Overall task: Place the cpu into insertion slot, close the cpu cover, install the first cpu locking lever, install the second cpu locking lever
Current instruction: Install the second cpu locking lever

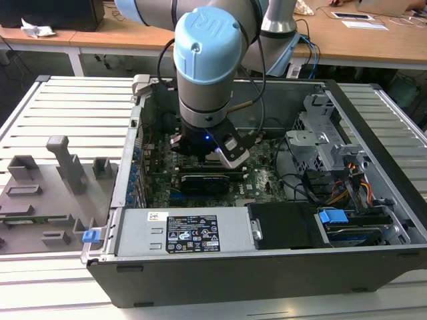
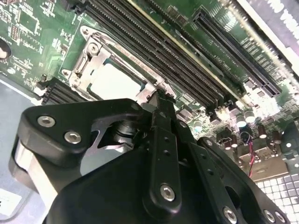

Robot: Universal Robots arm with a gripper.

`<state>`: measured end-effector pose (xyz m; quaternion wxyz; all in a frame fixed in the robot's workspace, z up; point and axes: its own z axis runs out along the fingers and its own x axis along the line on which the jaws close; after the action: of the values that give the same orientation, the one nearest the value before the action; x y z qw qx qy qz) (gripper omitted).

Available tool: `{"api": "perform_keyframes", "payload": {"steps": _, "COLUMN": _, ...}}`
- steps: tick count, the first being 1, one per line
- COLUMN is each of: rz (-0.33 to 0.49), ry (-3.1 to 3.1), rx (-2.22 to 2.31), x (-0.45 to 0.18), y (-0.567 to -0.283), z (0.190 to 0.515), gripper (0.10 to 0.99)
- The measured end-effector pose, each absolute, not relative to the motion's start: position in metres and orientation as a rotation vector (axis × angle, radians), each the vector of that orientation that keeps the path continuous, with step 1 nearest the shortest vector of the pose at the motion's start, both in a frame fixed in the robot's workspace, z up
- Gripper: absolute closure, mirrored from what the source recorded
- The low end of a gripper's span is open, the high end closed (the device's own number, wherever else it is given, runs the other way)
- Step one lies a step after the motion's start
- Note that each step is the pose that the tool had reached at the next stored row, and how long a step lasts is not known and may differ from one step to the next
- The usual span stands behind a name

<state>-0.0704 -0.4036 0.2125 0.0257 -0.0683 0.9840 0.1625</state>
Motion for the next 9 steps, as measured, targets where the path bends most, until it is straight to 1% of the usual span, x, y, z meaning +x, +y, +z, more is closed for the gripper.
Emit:
{"api": "perform_keyframes", "payload": {"steps": 3, "rz": 0.526, "ry": 3.037, "rx": -0.21, "x": -0.071, "y": -0.408, "z": 0.211, "gripper": 0.98}}
{"api": "perform_keyframes", "payload": {"steps": 9, "rz": 0.526, "ry": 3.037, "rx": -0.207, "x": -0.072, "y": -0.418, "z": 0.212, "gripper": 0.98}}
